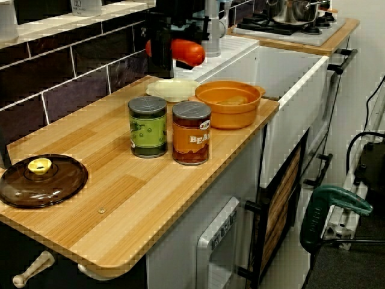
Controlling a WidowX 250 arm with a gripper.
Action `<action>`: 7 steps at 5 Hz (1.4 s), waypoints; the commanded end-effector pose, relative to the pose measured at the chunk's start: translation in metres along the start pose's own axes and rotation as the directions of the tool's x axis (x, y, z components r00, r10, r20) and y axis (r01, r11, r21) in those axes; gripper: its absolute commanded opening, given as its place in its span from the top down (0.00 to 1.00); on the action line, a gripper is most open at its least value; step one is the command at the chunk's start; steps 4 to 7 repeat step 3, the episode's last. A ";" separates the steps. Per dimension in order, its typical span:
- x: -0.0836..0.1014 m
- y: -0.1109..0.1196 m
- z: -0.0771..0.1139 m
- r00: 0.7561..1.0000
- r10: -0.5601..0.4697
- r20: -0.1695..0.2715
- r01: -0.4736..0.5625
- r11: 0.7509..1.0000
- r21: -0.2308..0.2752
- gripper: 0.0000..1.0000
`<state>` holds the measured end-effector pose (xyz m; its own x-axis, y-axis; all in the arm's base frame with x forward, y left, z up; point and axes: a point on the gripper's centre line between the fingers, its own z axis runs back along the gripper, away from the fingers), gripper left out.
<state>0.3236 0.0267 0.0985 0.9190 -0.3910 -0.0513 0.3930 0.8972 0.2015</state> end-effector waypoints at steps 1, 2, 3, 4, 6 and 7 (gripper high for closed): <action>0.002 0.010 0.002 0.995 0.010 0.103 -0.023 0.992 0.127 1.00; 0.006 0.013 -0.006 0.996 0.017 0.088 -0.029 0.990 0.135 1.00; 0.008 0.016 -0.007 0.996 0.022 0.091 -0.033 0.992 0.125 1.00; 0.008 0.016 -0.007 0.996 0.022 0.091 -0.033 0.992 0.125 1.00; 0.008 0.016 -0.007 0.996 0.022 0.091 -0.033 0.992 0.125 1.00; 0.008 0.016 -0.007 0.996 0.022 0.091 -0.033 0.992 0.125 1.00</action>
